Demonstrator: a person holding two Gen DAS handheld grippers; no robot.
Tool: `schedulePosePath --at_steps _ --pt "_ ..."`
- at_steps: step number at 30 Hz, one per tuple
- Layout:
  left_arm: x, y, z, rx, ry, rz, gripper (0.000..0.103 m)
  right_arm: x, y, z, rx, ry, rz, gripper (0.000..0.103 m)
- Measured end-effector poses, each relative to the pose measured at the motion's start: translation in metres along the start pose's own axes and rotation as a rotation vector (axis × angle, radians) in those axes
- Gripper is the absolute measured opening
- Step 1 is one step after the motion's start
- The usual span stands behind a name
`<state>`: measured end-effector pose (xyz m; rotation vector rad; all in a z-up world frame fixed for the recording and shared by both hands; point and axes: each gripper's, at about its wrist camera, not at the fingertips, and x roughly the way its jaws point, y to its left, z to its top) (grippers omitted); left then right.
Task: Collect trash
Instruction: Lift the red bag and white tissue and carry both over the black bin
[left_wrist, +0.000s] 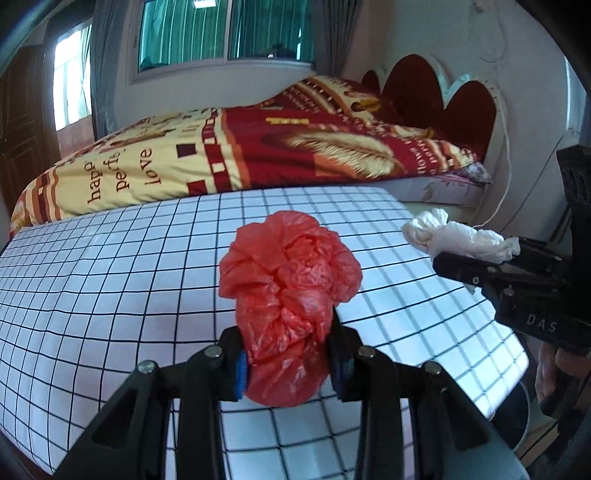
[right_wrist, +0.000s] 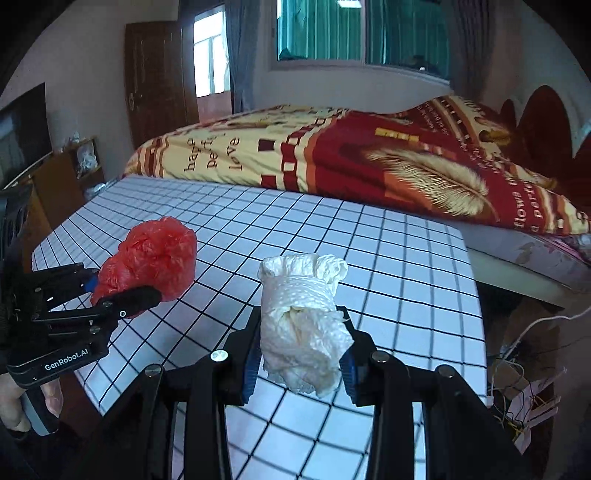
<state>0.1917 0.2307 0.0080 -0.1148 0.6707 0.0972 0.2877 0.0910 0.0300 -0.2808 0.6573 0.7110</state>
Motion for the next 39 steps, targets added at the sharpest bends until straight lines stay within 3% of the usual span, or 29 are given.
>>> schedulePosePath --at_steps 14,24,39 --pt "-0.061 -0.070 -0.010 0.075 -0.089 -0.064 0.035 -0.104 -0.026 -0.038 0.070 -0.121 -0.070 0.039" --pt "-0.069 -0.125 -0.025 0.120 -0.091 -0.134 0.035 -0.168 -0.067 -0.088 0.164 -0.164 -0.163 0.039" --pt "-0.065 -0.218 -0.052 0.225 -0.054 -0.265 0.035 -0.229 -0.116 -0.171 0.289 -0.154 -0.299 0.039"
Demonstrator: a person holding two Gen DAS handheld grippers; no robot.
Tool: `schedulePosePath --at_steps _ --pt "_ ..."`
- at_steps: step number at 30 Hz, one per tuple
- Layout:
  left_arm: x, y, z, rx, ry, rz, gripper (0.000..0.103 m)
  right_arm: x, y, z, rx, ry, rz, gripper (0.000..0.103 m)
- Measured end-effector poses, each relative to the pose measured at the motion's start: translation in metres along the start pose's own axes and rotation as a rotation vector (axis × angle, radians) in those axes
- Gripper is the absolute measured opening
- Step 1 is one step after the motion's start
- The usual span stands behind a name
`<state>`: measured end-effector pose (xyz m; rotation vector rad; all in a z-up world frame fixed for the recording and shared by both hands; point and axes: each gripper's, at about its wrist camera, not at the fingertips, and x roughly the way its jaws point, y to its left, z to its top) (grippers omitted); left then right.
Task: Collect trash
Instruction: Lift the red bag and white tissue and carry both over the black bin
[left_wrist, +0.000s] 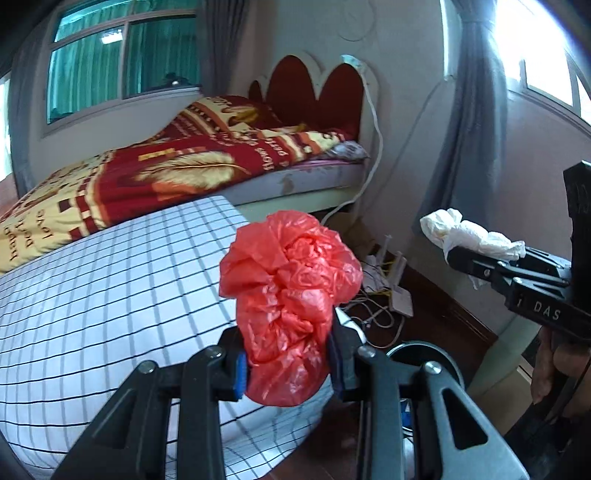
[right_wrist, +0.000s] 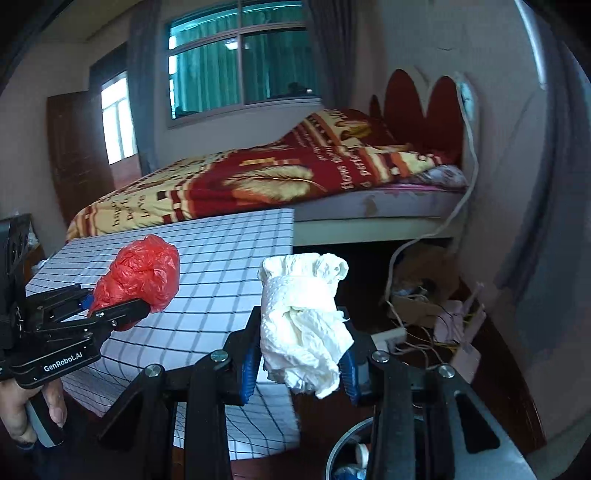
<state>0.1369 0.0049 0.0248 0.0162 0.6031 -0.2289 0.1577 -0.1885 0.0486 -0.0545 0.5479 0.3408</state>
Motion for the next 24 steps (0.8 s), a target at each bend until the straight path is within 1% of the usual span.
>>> schedulePosePath --at_steps 5,14,24 --pt "0.008 -0.026 -0.003 0.046 0.011 -0.041 0.035 -0.010 -0.026 -0.014 0.019 0.008 -0.052 0.039" --pt "0.027 -0.064 -0.017 0.090 0.058 -0.129 0.035 -0.024 -0.072 -0.047 0.081 0.038 -0.144 0.039" --pt "0.052 -0.100 -0.033 0.136 0.114 -0.202 0.035 -0.033 -0.102 -0.080 0.117 0.080 -0.218 0.039"
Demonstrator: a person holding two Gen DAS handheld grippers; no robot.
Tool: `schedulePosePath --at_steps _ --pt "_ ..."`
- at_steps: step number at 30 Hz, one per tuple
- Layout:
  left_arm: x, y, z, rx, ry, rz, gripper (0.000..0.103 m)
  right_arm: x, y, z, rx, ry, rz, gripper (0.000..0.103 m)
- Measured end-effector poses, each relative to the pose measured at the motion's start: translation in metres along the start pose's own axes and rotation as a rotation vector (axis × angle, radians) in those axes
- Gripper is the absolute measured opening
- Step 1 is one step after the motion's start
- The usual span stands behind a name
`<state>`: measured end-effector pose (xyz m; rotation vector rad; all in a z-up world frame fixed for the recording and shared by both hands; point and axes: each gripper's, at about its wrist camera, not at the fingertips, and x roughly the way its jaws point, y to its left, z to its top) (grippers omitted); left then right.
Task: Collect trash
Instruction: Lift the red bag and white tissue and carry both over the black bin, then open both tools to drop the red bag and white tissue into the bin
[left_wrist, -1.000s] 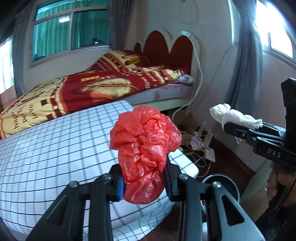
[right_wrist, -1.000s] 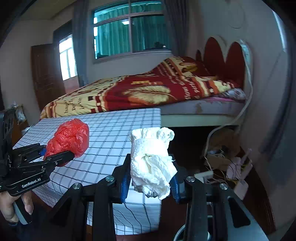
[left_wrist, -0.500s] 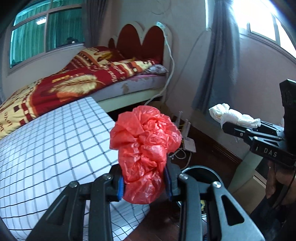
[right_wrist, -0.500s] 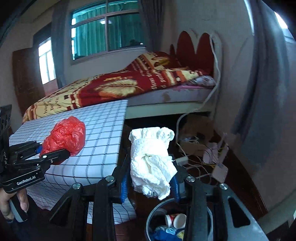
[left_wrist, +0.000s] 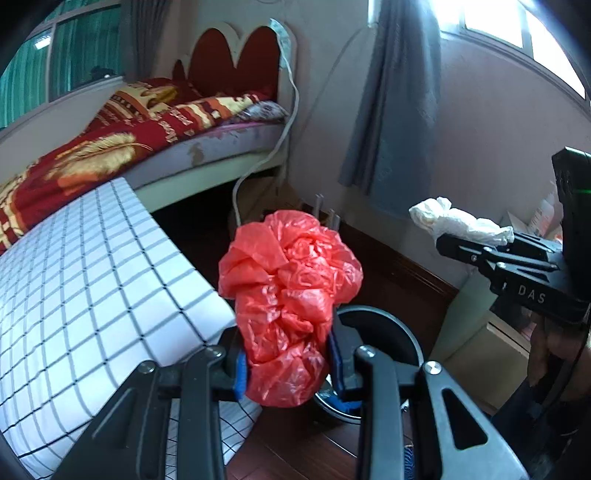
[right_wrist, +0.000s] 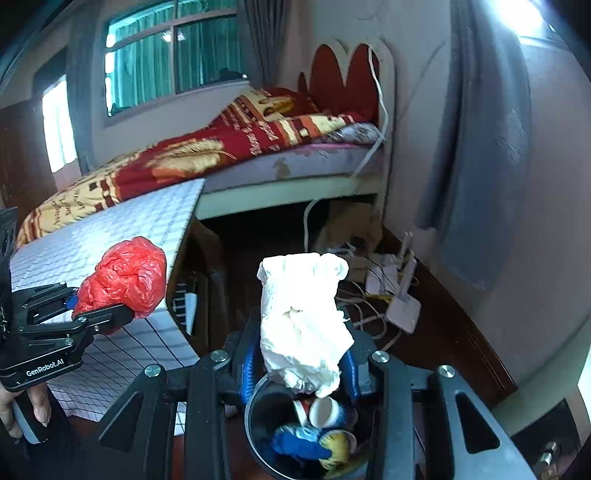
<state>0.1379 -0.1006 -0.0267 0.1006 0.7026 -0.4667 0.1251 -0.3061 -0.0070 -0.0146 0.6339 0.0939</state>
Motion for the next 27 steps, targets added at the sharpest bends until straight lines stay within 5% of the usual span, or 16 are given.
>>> schedulePosePath --at_steps 27 --pt "0.098 -0.066 -0.057 0.047 0.173 -0.125 0.035 0.060 -0.057 -0.112 0.016 0.236 -0.034 0.039"
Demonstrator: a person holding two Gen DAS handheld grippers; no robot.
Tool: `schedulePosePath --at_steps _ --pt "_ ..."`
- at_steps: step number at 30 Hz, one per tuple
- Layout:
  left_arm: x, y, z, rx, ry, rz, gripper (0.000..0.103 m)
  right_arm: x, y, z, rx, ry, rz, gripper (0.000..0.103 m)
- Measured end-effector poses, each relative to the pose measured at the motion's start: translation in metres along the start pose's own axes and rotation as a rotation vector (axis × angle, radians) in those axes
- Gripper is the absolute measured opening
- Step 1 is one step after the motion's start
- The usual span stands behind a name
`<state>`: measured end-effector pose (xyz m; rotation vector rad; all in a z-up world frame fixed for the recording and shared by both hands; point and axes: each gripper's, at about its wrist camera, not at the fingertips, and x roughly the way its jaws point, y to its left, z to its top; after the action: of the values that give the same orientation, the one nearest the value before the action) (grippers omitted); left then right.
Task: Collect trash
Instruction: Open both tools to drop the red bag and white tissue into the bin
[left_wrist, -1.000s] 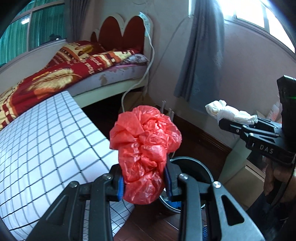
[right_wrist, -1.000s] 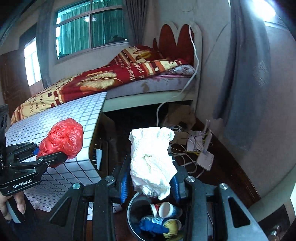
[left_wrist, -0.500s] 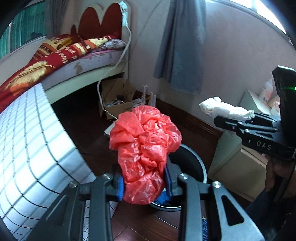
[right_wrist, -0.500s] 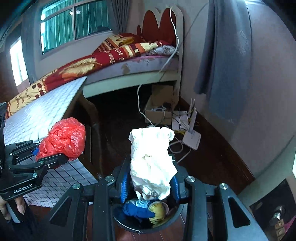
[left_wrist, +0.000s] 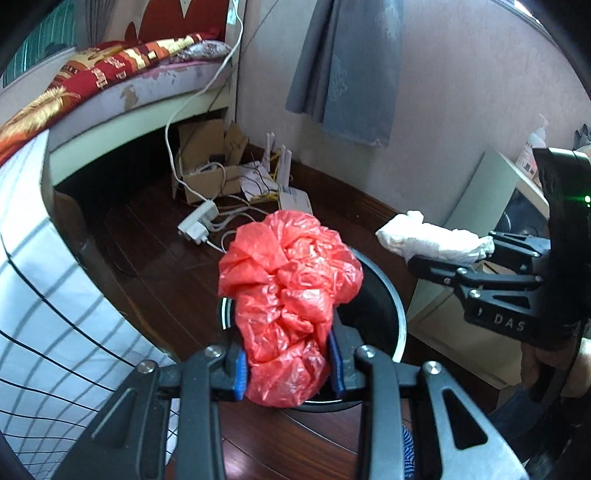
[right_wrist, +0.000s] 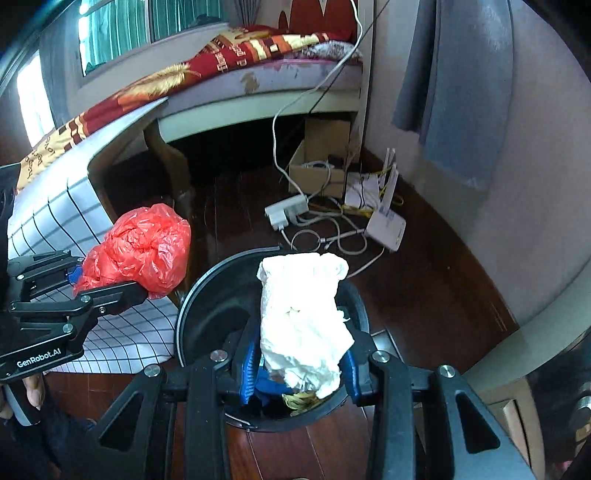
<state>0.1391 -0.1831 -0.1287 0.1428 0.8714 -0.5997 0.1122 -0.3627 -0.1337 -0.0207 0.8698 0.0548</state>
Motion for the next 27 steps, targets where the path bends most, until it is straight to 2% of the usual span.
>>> schedulePosePath --at_steps 12,19,21,22,23,24,25,26,27 --pt "0.046 0.009 -0.012 -0.038 0.110 0.000 0.036 0.062 0.006 -0.019 -0.068 0.118 0.035 0.040" --pt "0.058 0.011 -0.018 -0.042 0.150 -0.019 0.036 0.078 0.013 -0.023 -0.111 0.154 0.052 0.040" --pt "0.064 0.013 -0.019 -0.052 0.167 -0.028 0.048 0.080 0.018 -0.025 -0.161 0.146 0.030 0.045" --pt "0.068 0.013 -0.021 -0.055 0.188 -0.011 0.070 0.083 0.018 -0.026 -0.180 0.149 -0.004 0.074" --pt "0.068 0.014 -0.023 -0.054 0.199 0.011 0.082 0.085 0.017 -0.028 -0.189 0.156 -0.045 0.103" --pt "0.065 0.015 -0.025 -0.052 0.197 0.025 0.087 0.084 0.013 -0.030 -0.182 0.153 -0.057 0.103" --pt "0.061 0.017 -0.027 -0.054 0.195 0.056 0.098 0.084 0.009 -0.030 -0.170 0.157 -0.061 0.103" --pt "0.057 0.020 -0.029 -0.057 0.183 0.076 0.103 0.084 0.004 -0.030 -0.152 0.165 -0.084 0.103" --pt "0.053 0.022 -0.031 -0.058 0.165 0.094 0.103 0.082 0.000 -0.030 -0.138 0.160 -0.098 0.103"
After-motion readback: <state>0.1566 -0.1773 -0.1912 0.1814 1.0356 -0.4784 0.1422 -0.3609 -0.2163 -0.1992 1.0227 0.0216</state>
